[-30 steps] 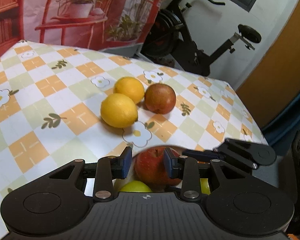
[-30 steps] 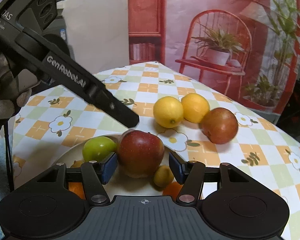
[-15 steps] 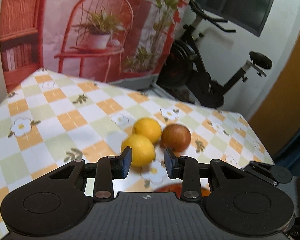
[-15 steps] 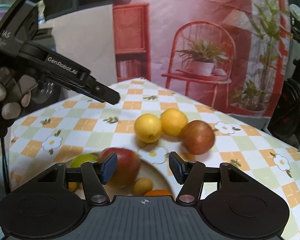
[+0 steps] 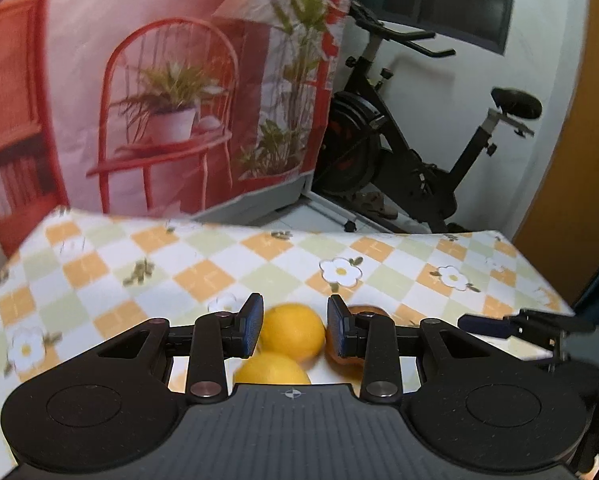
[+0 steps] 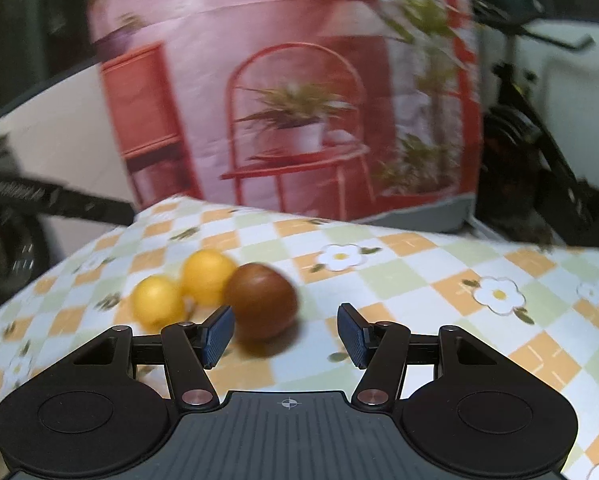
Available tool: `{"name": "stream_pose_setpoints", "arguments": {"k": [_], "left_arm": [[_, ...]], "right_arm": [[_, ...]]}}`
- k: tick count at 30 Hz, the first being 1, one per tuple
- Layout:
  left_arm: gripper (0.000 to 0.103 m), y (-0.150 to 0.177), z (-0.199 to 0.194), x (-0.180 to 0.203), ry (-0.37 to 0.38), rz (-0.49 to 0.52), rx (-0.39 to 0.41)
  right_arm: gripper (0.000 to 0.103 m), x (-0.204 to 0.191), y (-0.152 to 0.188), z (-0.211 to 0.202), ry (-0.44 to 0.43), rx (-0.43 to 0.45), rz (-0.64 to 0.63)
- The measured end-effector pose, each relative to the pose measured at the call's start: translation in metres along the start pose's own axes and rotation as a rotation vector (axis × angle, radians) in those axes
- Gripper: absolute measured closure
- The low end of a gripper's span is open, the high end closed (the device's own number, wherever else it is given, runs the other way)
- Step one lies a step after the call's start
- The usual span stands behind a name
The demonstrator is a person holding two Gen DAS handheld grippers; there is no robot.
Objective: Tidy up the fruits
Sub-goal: 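Grasp a brown apple with the left gripper while the right grasps a dark red apple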
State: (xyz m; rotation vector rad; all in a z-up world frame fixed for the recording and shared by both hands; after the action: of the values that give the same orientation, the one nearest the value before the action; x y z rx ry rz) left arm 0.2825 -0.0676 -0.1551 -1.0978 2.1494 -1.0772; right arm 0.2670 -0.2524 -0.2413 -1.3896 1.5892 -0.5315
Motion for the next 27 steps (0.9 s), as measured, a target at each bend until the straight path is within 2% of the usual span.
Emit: {"name": "stream_pose_setpoints", "arguments": {"k": [3,8,11,13,16,17,21,23,25,27], "left_arm": [[0.066,-0.006,0.012,-0.004,-0.007,0.012,0.004],[0.066,-0.005,0.028,-0.012,0.010,-0.014,-0.019],[0.066,-0.001,0.036,-0.016,0.033,-0.047,-0.034],[0.066,0.002,0.041,-0.019,0.052,-0.082,-0.047],[0.066,0.005,0.045,-0.018,0.054,-0.098,-0.062],[0.066,0.005,0.046,-0.018,0.052,-0.099,-0.068],[0.066,0.002,0.049,-0.016,0.075,-0.107,-0.079],[0.066,-0.001,0.050,-0.012,0.082,-0.095,-0.078],[0.066,-0.002,0.051,-0.008,0.097,-0.087,-0.082],[0.066,-0.002,0.053,-0.003,0.117,-0.083,-0.089]], "right_arm": [[0.049,0.016,-0.010,0.019,0.003,-0.006,0.059],[0.048,0.013,-0.021,0.051,-0.019,-0.034,0.054],[0.043,0.004,-0.022,0.066,-0.044,-0.058,0.033],[0.035,-0.002,-0.020,0.077,-0.056,-0.086,0.027],[0.025,-0.006,-0.017,0.088,-0.074,-0.115,0.035],[0.025,-0.007,-0.016,0.090,-0.083,-0.127,0.040],[0.029,-0.011,-0.006,0.095,-0.117,-0.184,0.060],[0.033,-0.013,-0.002,0.093,-0.138,-0.196,0.064],[0.043,-0.016,0.002,0.093,-0.156,-0.211,0.065],[0.044,-0.019,0.007,0.093,-0.150,-0.217,0.046]]}}
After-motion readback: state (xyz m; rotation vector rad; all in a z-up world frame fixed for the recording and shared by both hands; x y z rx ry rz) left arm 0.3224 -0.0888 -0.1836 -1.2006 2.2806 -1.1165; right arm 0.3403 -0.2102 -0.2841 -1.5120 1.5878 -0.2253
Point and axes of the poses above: each gripper's, at about its wrist camera, not at the fingertips, and z roughly the way its jaws point, x to its right, y to its underside, the point moved 4 cm from there along z, roughly the way its jaws point, and after that the axes turned 11 degrees about z, right-handed, at the moved point
